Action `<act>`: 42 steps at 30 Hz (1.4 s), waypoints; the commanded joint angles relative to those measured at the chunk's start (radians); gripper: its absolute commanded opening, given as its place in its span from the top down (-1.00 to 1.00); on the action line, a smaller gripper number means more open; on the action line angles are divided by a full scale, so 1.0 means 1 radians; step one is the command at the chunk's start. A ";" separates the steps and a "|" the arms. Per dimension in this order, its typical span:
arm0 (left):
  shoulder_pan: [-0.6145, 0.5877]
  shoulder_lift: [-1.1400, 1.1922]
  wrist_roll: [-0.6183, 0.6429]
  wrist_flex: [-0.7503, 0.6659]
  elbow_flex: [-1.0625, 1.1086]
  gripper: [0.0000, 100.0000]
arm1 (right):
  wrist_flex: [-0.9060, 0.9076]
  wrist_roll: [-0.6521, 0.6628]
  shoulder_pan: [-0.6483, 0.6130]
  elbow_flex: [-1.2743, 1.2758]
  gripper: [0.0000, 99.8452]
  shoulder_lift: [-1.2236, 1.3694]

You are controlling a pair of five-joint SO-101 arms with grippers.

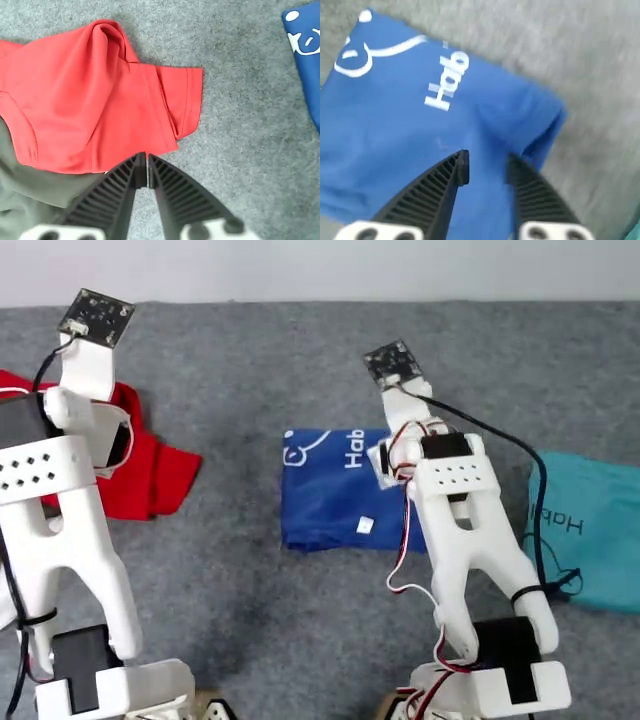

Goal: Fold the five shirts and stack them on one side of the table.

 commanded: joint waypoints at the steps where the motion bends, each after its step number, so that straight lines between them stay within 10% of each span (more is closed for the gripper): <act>1: -0.008 -0.048 -0.012 -0.009 -0.002 0.97 | 0.065 -0.164 -0.001 -0.052 0.47 -0.054; 21: -0.008 -0.048 -0.011 -0.008 -0.002 0.97 | 0.162 -0.453 -0.007 -0.227 0.42 0.487; 25: -0.008 -0.048 -0.011 -0.002 -0.002 0.97 | 0.237 -0.450 -0.001 -0.299 0.74 0.524; 35: -0.003 -0.046 -0.011 -0.002 -0.002 0.97 | 0.352 -0.155 0.019 -0.361 0.98 0.526; 42: -0.002 -0.044 -0.011 -0.002 -0.002 0.97 | 0.484 0.425 0.179 -0.508 0.98 0.527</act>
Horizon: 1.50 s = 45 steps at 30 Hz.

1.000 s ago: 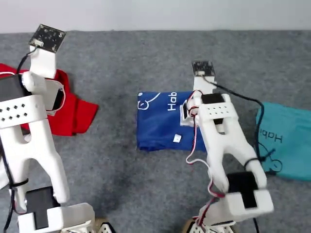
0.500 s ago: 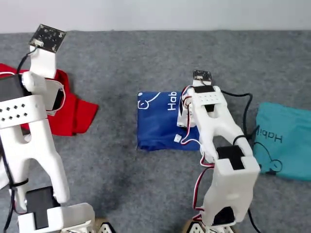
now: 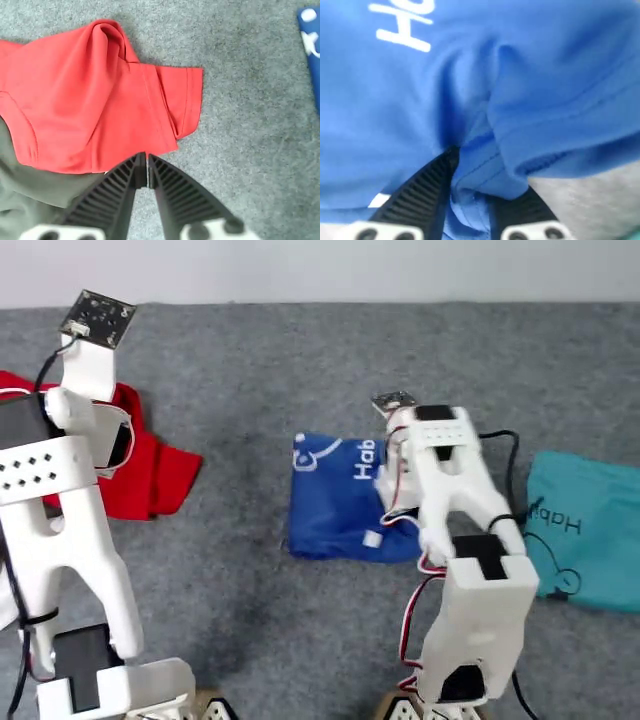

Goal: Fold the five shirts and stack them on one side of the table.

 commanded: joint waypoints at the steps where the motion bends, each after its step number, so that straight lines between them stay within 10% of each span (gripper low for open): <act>1: -0.002 -0.044 -0.011 -0.002 -0.002 0.97 | 0.042 0.397 0.120 -0.135 0.98 -0.010; 9: 0.000 -0.044 -0.011 -0.002 -0.002 0.97 | -0.082 1.046 0.168 -0.328 0.98 0.030; 17: 0.000 -0.048 -0.009 -0.002 -0.001 0.97 | -0.266 1.056 0.124 -0.333 0.80 0.134; 38: 0.000 -0.049 -0.009 0.017 -0.002 0.97 | 0.071 -0.440 0.077 -0.407 0.48 -0.116; 45: 0.000 -0.049 -0.009 0.017 -0.002 0.97 | 0.251 -0.752 0.018 -0.405 0.12 -0.107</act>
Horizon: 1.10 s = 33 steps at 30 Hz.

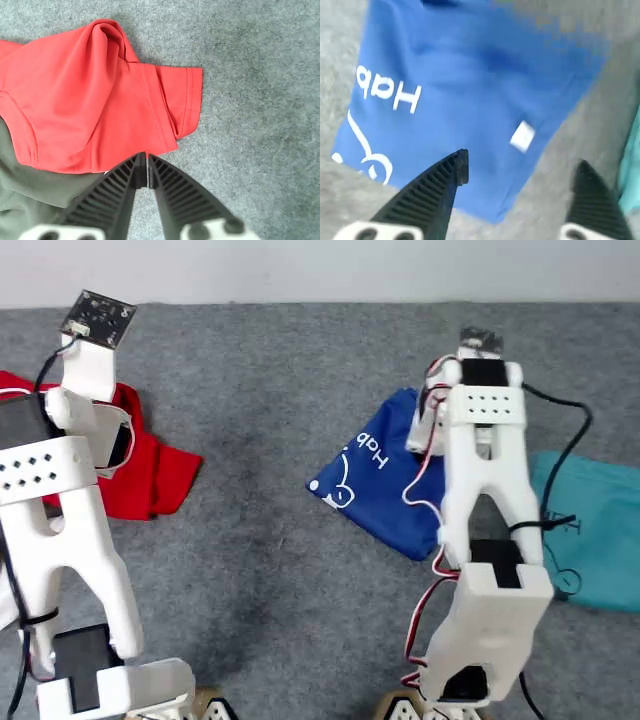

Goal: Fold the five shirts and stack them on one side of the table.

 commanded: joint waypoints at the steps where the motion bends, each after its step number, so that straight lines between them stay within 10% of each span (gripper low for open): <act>1: 0.000 -0.049 -0.009 0.015 -0.004 0.97 | 0.045 -0.149 -0.036 -0.054 0.08 -0.044; 23: -0.008 -0.051 -0.011 0.017 -0.004 0.97 | -0.214 -0.336 -0.022 -0.060 0.08 0.437; 33: -0.008 -0.051 -0.012 0.018 -0.004 0.97 | -0.174 -0.305 0.028 -0.060 0.99 0.437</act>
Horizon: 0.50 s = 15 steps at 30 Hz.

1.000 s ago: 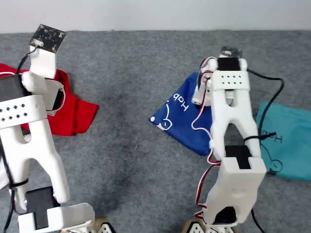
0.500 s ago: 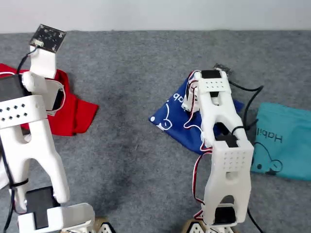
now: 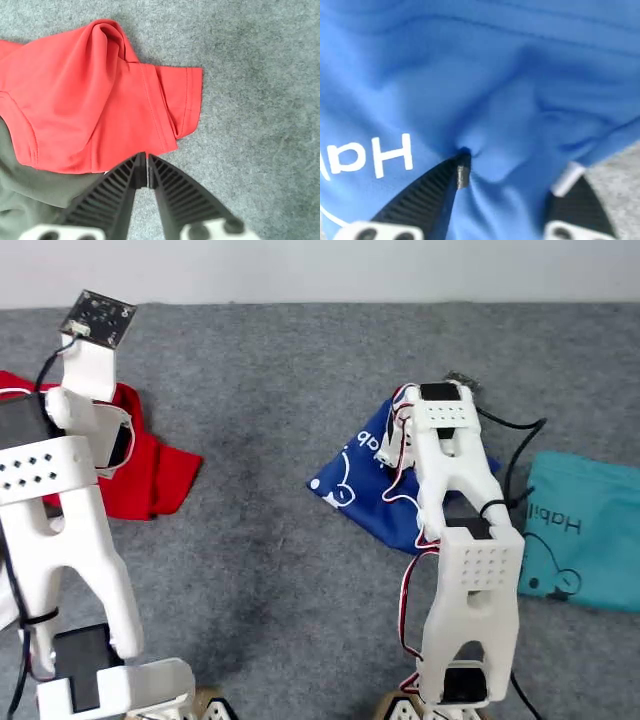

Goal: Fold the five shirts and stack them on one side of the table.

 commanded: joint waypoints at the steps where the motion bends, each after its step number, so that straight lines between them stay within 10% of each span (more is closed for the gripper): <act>1: -0.008 -0.049 -0.014 0.018 -0.004 0.97 | 0.021 0.037 0.051 -0.003 0.95 0.047; 15: -0.002 -0.049 -0.012 0.018 -0.004 0.97 | 0.219 0.419 0.077 -0.018 0.98 -0.295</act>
